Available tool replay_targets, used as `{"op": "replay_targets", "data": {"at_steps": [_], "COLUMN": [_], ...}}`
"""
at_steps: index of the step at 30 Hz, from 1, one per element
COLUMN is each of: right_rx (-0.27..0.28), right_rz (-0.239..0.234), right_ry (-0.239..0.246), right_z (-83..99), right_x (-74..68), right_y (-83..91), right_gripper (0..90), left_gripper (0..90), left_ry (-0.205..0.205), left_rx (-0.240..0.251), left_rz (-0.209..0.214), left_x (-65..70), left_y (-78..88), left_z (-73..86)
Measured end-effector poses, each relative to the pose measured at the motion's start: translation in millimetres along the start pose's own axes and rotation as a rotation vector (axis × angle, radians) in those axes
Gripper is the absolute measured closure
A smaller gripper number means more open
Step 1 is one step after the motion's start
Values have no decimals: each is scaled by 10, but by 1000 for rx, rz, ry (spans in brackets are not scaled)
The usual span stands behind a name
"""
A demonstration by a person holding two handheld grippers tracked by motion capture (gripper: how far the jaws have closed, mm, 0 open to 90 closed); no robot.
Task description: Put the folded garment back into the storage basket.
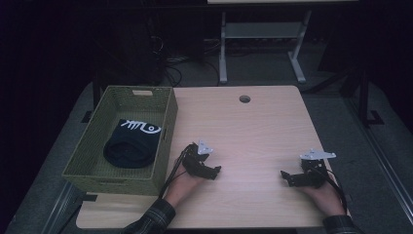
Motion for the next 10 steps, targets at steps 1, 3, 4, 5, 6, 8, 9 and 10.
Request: {"op": "replay_targets", "data": {"at_steps": [1,3,4,5,6,8,9,10], "right_rx": [0,0,0,0,0,0,0,0], "right_rz": [0,0,0,0,-1,-1,-1,-1], "right_ry": [0,1,1,1,2,2,2,2], "right_z": [0,0,0,0,0,0,0,0], "right_x": [0,0,0,0,-1,-1,-1,-1], "right_y": [0,0,0,-1,0,0,0,0], "right_gripper": [23,23,23,23,23,23,23,23], "left_gripper": [128,123,124,123,124,124,124,124], "left_ry": [-11,-13,-14,-14,-15,-19,-19,-31], "left_rx": [20,23,24,24,24,24,24,22], "left_rz": [3,15,15,15,16,20,20,21], "left_x": [5,21,21,21,23,29,29,25], "left_y": [-3,-2,-2,-2,-2,0,0,3], "left_z": [5,6,6,6,5,6,6,7]}}
Point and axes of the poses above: each handheld gripper's, and its own axes: y roughly backward along the jaws, z roughly out of its underside, x roughly to its right, the point moved 8 cm from there along -y, roughly forward along the jaws, and after that the axes turned 11 degrees about -y, right-handed, at the moved point
